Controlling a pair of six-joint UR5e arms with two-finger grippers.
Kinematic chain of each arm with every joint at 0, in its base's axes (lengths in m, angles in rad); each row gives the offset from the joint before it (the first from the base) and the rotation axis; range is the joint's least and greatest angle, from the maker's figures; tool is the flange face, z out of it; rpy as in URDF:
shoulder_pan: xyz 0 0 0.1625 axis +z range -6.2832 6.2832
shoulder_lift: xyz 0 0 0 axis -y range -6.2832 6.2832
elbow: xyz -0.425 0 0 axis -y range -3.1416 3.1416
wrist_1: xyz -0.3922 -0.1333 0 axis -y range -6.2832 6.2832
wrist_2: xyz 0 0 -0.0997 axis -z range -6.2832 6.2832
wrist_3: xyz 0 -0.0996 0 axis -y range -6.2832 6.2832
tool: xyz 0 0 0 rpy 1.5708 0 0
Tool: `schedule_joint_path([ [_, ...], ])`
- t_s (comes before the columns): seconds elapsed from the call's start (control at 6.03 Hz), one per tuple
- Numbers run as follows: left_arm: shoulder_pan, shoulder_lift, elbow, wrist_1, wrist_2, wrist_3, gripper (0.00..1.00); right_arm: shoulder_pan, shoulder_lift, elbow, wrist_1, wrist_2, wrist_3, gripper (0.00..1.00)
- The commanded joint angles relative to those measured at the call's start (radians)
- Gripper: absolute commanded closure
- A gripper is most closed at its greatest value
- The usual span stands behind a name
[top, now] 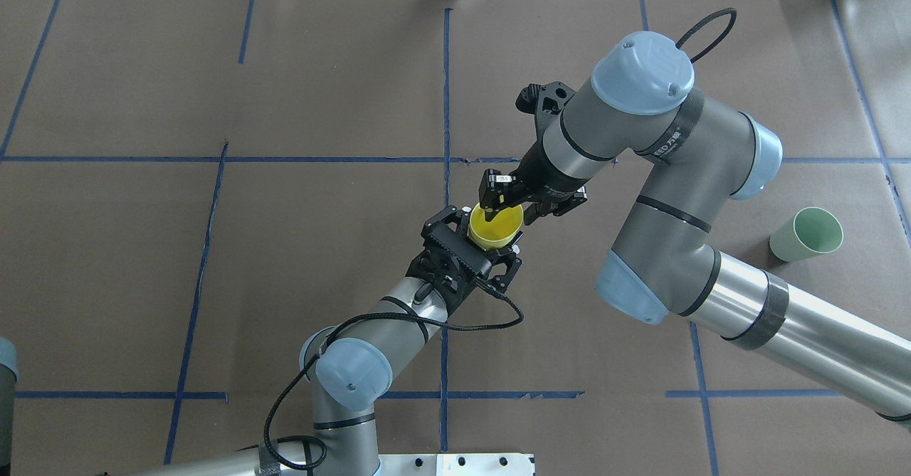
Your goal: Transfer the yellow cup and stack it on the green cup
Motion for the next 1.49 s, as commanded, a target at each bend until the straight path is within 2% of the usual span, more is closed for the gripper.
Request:
schedule_joint_path([
  [0.0,0.000,0.000,0.000,0.003,0.003,0.001,0.50,0.001,-0.002,0.002,0.003,-0.002,0.002,0.99],
  [0.33,0.000,0.000,-0.001,0.005,0.003,-0.001,0.29,-0.001,-0.004,0.001,0.004,-0.002,0.007,1.00],
  [0.83,0.000,0.008,-0.010,0.005,0.009,-0.001,0.05,-0.001,-0.013,-0.001,0.003,-0.003,0.018,1.00],
  [1.33,0.000,0.010,-0.017,0.005,0.011,-0.001,0.04,0.011,-0.019,0.013,0.003,-0.003,0.040,1.00],
])
